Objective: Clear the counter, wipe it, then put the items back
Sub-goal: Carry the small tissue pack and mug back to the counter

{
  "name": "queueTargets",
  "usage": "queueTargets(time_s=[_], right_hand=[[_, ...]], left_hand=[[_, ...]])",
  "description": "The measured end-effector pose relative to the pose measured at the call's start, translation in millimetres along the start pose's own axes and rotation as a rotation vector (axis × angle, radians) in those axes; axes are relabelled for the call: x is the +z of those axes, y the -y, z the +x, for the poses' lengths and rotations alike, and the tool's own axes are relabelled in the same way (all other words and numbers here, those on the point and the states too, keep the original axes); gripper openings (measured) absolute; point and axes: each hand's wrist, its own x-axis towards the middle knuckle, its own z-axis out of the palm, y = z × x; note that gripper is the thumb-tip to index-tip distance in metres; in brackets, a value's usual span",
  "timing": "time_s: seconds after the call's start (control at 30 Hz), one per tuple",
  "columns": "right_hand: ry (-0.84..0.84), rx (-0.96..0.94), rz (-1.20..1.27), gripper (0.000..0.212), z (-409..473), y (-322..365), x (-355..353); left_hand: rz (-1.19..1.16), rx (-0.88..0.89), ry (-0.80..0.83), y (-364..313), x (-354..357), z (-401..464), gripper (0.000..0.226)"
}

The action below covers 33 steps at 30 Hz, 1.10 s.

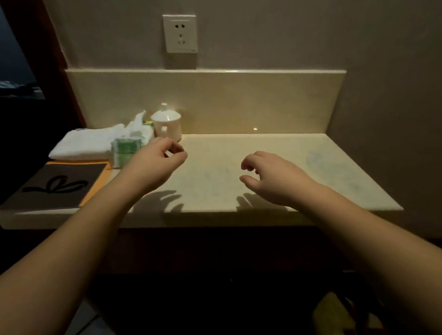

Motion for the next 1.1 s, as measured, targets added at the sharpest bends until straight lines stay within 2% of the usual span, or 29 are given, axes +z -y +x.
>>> queueTargets(time_s=[0.1, 0.27, 0.43, 0.7, 0.9, 1.1], right_hand=[[0.017, 0.035, -0.026, 0.036, -69, -33, -8], [0.048, 0.177, -0.045, 0.039, -191, -91, -10], [0.134, 0.43, 0.005, 0.041, -306, -149, -1], [0.065, 0.897, 0.132, 0.036, -464, -208, 26], [0.085, 1.216, 0.233, 0.037, -554, -246, 41], [0.048, 1.438, 0.315, 0.035, -607, -294, 42]], left_hand=[[-0.022, 0.063, 0.04, -42, 42, -27, 0.014], [-0.026, 0.218, 0.255, -106, 126, -72, 0.012], [0.026, 0.375, 0.459, -157, 214, -111, 0.014], [0.12, 0.621, 0.775, -231, 345, -160, 0.024], [0.089, 0.771, 0.955, -291, 436, -188, 0.023], [0.043, 0.906, 1.109, -353, 532, -196, 0.022]])
